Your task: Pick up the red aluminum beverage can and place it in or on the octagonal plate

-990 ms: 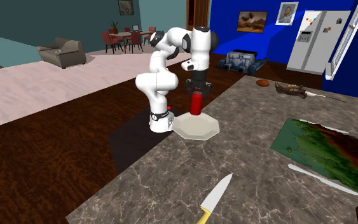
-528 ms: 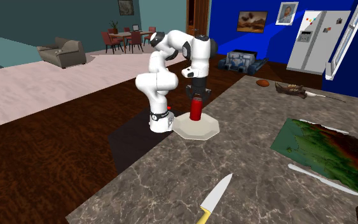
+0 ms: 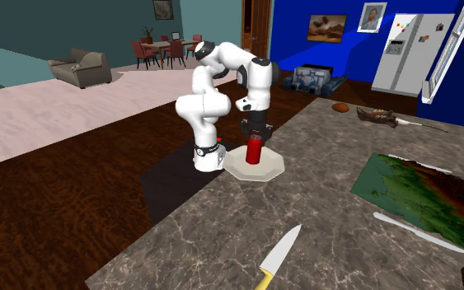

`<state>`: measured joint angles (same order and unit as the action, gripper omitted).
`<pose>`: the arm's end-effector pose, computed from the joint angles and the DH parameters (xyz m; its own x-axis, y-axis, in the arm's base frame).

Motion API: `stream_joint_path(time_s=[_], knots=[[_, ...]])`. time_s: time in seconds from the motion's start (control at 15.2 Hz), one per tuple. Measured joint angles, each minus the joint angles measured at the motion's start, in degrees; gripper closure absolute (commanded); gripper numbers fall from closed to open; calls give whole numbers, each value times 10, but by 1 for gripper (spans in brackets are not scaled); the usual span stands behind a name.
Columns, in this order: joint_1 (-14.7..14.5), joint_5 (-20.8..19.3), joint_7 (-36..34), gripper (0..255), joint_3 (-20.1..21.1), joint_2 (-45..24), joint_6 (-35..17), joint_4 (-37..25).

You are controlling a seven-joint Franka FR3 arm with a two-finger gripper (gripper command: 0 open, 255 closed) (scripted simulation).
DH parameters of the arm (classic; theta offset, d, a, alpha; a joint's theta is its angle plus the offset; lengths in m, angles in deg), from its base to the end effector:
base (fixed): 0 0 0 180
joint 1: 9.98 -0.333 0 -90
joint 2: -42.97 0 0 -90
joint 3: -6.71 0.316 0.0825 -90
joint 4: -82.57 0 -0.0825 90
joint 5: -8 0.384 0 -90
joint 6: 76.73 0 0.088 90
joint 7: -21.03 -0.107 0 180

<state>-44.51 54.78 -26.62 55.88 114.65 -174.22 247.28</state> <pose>0.0171 0.2755 0.3784 0.9996 -0.0268 -0.0098 -0.0267 -0.9996 0.0036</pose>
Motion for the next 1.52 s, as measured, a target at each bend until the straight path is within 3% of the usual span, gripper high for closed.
stream_joint_path(time_s=[0.53,0.59,0.99,1.25,1.52], knots=[[-2,16,4,255,17,-7,-18,12],[-2,16,4,0,17,-7,-18,12],[-2,17,4,0,18,-7,-18,12],[15,-38,3,0,-40,4,33,-30],[18,-47,-1,0,-49,5,44,-41]])
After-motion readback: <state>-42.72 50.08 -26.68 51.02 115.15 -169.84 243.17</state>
